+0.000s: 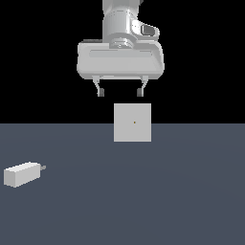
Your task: Plug the charger into the wall socket.
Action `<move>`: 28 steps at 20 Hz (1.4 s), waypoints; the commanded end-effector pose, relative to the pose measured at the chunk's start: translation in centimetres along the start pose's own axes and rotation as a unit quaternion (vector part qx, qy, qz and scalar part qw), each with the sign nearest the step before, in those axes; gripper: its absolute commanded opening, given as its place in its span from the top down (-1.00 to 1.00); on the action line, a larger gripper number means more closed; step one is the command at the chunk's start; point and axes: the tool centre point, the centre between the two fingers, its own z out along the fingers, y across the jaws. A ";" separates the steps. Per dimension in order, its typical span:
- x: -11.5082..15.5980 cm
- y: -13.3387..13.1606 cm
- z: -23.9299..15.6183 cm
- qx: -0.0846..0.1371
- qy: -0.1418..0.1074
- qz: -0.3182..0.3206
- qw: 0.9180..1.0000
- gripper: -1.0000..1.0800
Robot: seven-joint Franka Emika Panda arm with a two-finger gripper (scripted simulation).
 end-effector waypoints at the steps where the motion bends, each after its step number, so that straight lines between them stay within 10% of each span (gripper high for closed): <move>1: 0.0 0.0 0.0 0.000 0.000 0.000 1.000 -0.92; 28: -5.7 -8.6 5.5 -0.007 0.062 0.092 0.994 -0.92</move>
